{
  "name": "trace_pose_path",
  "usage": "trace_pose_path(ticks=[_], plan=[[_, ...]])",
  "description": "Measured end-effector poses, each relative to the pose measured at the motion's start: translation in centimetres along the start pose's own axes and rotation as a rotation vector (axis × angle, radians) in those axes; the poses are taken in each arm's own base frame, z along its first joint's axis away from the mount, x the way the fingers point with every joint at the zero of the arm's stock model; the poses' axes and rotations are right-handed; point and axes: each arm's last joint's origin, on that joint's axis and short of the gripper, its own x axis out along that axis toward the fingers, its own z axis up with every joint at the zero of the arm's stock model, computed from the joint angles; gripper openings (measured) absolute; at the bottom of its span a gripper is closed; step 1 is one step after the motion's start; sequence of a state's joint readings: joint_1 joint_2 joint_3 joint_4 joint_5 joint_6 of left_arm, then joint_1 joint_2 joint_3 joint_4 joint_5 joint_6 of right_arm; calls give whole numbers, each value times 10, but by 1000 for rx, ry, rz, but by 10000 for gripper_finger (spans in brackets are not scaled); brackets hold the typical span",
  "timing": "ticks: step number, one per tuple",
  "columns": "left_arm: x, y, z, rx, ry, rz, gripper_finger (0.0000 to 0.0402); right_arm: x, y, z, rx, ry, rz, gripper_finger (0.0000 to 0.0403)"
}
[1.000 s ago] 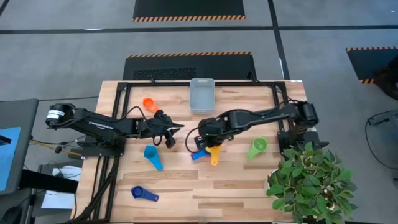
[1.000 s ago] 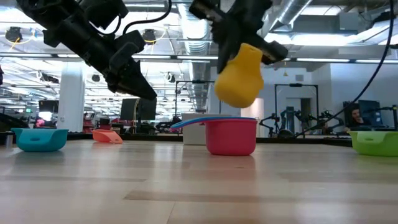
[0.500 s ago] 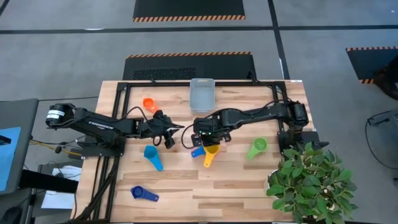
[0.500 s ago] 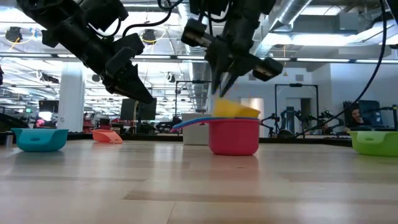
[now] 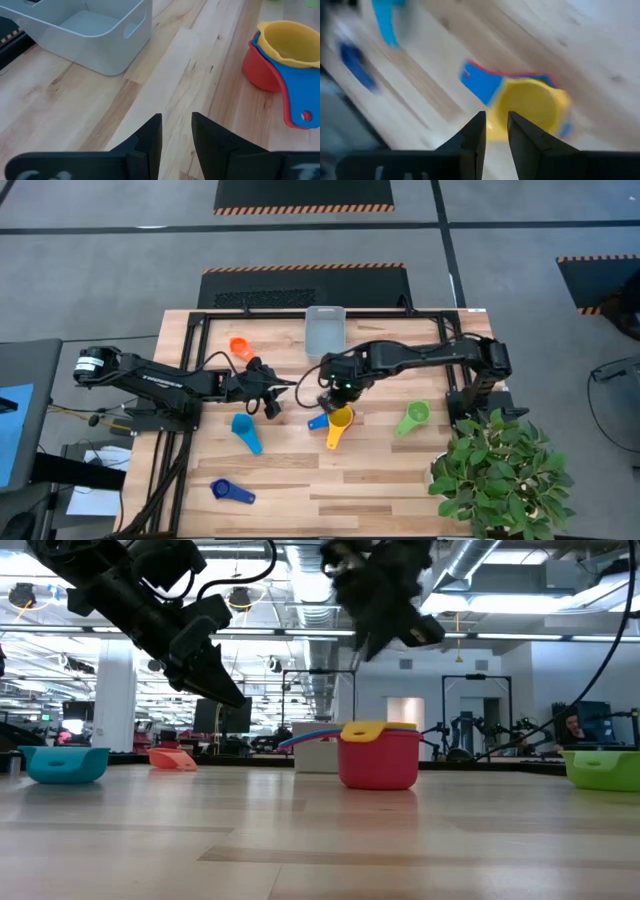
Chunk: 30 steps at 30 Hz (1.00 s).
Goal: Nest measuring cups in basket
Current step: Stack the yellow measuring cup on top of the blue measuring cup
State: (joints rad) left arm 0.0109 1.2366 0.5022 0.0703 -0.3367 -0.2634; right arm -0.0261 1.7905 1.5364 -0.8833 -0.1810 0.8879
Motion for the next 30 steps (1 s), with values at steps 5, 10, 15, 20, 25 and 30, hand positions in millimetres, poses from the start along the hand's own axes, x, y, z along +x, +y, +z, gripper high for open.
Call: trace_pose_path(ticks=[5,10,15,20,25,30], plan=[[0,0,0,10,0,0,93,-2,-3,-10,-363,7,-119,96],[0,0,0,45,-3,-1,93,14,5,-21,-716,20,-197,98],[3,-2,0,85,-13,-6,93,25,15,-50,-862,138,-219,84],[21,-16,-1,101,-73,-95,93,33,32,-86,-954,150,-184,63],[41,-29,-6,94,-127,-164,93,52,34,-102,-937,98,-141,48],[59,-37,-7,82,-60,-187,93,67,25,-104,-900,71,-128,31]])
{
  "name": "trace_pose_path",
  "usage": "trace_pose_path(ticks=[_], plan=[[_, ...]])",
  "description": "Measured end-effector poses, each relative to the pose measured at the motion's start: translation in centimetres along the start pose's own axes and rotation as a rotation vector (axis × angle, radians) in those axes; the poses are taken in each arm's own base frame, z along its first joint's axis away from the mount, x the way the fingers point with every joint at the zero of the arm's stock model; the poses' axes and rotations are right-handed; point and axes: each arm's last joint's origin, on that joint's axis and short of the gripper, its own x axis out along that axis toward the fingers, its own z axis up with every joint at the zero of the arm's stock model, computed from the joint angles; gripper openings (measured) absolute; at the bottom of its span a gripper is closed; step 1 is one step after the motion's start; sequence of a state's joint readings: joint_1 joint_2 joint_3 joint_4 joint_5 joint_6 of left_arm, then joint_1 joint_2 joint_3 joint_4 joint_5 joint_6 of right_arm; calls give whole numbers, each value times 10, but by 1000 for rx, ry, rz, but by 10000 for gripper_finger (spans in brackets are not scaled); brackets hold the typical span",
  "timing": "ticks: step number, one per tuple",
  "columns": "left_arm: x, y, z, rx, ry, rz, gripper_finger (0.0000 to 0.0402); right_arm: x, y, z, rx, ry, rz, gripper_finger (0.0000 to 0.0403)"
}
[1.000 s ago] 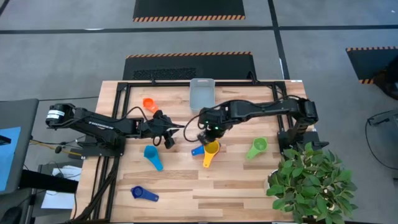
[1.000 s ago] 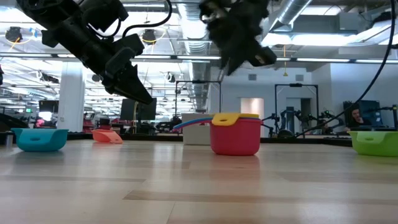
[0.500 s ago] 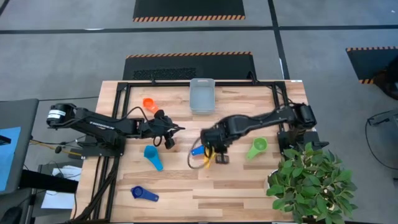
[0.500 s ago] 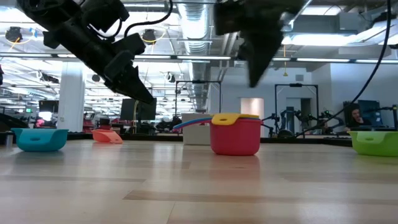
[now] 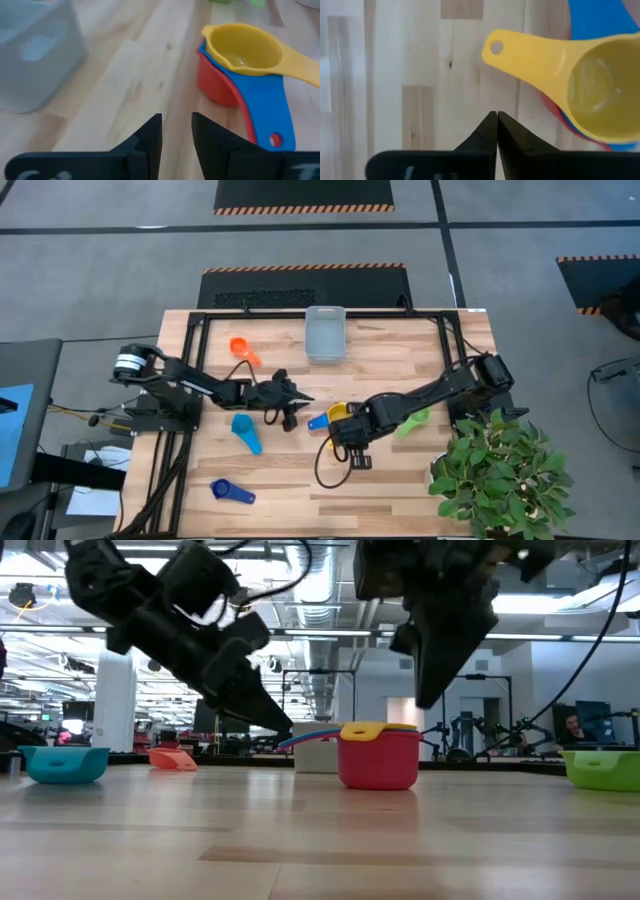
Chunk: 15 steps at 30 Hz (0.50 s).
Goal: Nest measuring cups in basket
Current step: Stack the yellow measuring cup on top of the blue measuring cup
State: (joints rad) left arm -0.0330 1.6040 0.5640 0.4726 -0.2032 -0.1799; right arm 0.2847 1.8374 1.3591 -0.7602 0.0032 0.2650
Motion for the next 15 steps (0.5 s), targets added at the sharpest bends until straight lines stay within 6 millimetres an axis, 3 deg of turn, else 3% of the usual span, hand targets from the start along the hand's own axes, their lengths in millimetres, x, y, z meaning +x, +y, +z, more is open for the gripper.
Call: trace_pose_path(ticks=[8,15], plan=[[28,-18,4,-12,140,-123,93,10,-16,5,43,-79,5,16],[32,-36,16,42,163,-160,93,9,-31,13,82,-142,-17,27]])
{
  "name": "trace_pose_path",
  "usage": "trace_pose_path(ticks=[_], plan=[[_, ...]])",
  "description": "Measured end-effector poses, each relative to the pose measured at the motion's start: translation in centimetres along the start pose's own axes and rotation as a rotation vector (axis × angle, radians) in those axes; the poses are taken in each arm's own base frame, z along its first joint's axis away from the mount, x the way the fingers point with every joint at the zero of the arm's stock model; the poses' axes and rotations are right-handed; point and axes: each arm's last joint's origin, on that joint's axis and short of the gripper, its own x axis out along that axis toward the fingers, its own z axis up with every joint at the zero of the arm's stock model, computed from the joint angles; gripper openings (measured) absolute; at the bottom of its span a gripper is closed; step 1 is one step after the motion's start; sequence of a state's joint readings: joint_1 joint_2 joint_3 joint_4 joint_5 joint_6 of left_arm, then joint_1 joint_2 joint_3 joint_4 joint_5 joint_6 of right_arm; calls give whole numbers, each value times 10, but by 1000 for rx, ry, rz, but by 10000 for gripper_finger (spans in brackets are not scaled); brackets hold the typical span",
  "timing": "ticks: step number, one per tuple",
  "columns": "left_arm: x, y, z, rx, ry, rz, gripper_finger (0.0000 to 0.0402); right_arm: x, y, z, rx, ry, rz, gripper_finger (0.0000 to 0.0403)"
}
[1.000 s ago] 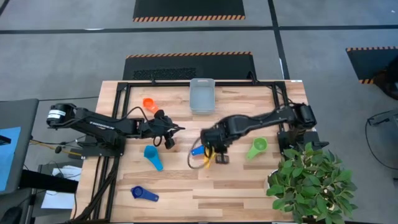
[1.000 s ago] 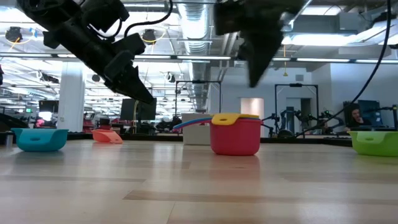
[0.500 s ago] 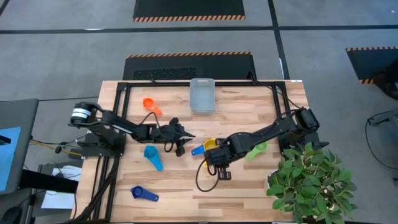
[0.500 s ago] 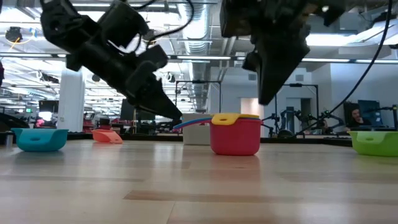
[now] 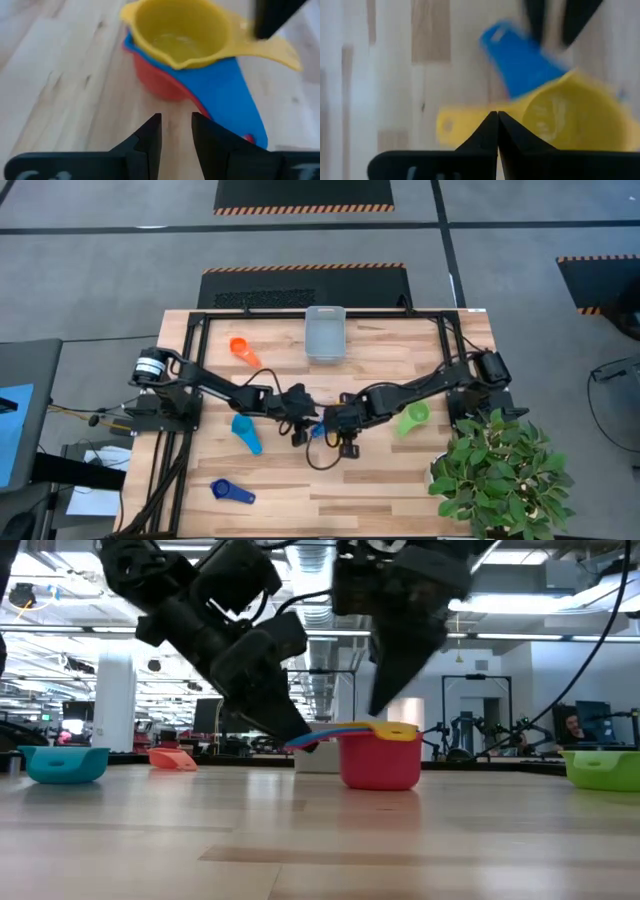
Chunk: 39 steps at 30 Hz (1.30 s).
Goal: Nest measuring cups in basket
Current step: Stack the yellow measuring cup on top of the blue measuring cup
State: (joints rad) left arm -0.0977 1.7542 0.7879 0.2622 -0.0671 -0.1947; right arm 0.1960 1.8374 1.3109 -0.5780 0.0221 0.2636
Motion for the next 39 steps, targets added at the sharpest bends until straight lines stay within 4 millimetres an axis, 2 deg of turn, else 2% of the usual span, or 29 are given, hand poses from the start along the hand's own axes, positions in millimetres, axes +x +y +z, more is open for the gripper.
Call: trace_pose_path(ticks=[5,8,12,19,23,27,35,39], plan=[[-1,-9,5,23,-14,-31,93,-15,-2,7,-4,-18,-2,21],[-1,-9,2,13,14,-22,93,-24,2,-9,-23,132,-35,18],[-1,-9,0,-8,34,-11,93,-26,9,-27,-18,296,-73,18],[-1,-8,1,-37,25,-3,93,2,22,-30,-41,309,-56,19],[-1,-9,0,-43,25,-4,93,20,21,-26,-31,276,-38,15],[-1,-12,1,-38,17,-16,93,24,19,-15,-26,181,4,18],[-1,-14,5,-39,4,-63,93,12,7,14,-6,57,40,20],[-1,-18,6,-34,4,-72,93,10,0,19,13,43,37,15]])
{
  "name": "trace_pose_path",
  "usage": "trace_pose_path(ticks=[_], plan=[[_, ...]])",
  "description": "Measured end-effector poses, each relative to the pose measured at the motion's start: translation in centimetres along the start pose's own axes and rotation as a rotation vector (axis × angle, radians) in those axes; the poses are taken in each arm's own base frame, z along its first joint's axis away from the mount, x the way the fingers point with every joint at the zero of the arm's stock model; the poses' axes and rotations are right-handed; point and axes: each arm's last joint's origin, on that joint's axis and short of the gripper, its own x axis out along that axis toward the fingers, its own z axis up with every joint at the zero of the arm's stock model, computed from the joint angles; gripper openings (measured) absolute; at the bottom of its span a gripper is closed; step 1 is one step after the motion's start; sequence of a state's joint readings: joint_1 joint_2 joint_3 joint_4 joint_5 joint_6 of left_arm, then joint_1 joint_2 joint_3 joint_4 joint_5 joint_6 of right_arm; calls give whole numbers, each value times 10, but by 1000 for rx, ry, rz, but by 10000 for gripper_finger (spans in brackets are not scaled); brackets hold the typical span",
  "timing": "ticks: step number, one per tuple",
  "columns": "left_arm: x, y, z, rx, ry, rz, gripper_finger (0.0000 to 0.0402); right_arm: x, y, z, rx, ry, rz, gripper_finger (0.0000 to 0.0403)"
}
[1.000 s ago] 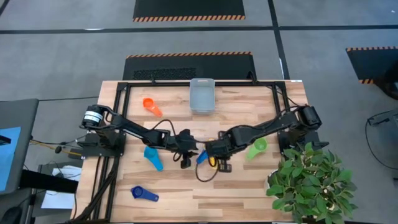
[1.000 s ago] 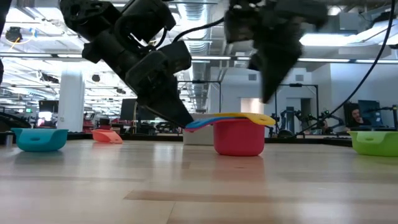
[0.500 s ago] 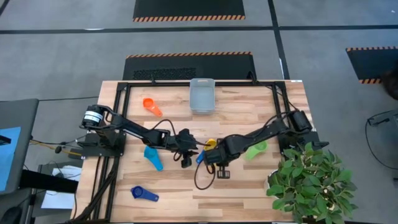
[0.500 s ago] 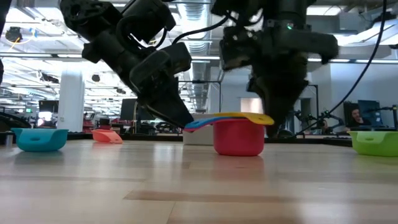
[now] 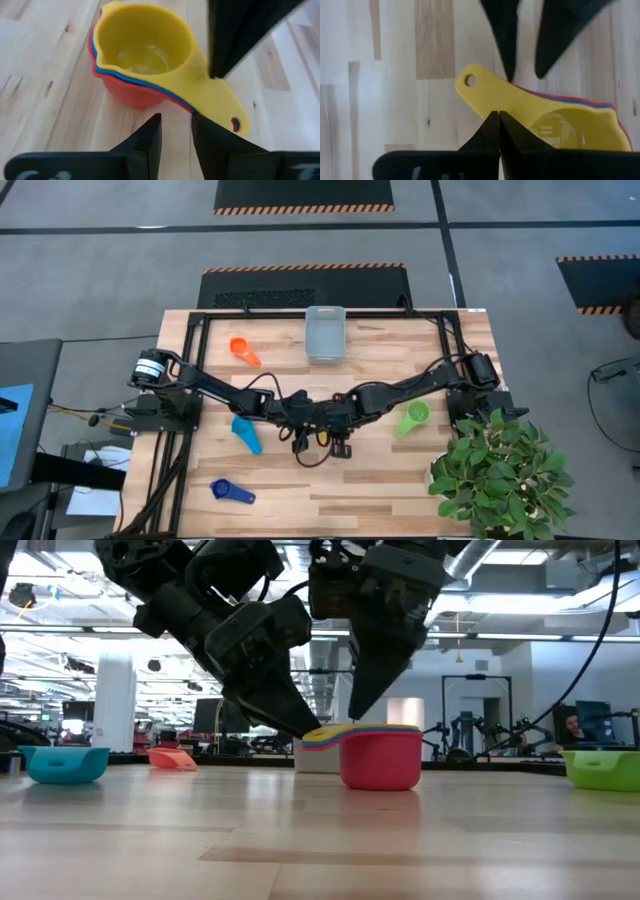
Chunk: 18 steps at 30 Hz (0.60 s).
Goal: Nest measuring cups in basket
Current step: Stack the yellow measuring cup on top of the blue measuring cup
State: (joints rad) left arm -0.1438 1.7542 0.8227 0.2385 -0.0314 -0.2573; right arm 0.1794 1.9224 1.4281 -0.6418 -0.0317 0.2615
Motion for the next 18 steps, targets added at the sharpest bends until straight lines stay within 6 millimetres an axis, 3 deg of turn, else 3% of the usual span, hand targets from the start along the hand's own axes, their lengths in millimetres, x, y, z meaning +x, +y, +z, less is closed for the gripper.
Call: trace_pose_path(ticks=[4,7,12,18], plan=[[-5,1,-3,-10,58,19,93,0,2,-6,20,58,-2,26],[-21,2,0,-24,93,76,93,0,10,-13,2,103,-4,40],[-72,-3,6,-73,113,250,93,1,20,-19,-40,112,-44,54],[-138,-22,-7,-195,99,434,93,3,20,-17,-36,78,-58,61]])
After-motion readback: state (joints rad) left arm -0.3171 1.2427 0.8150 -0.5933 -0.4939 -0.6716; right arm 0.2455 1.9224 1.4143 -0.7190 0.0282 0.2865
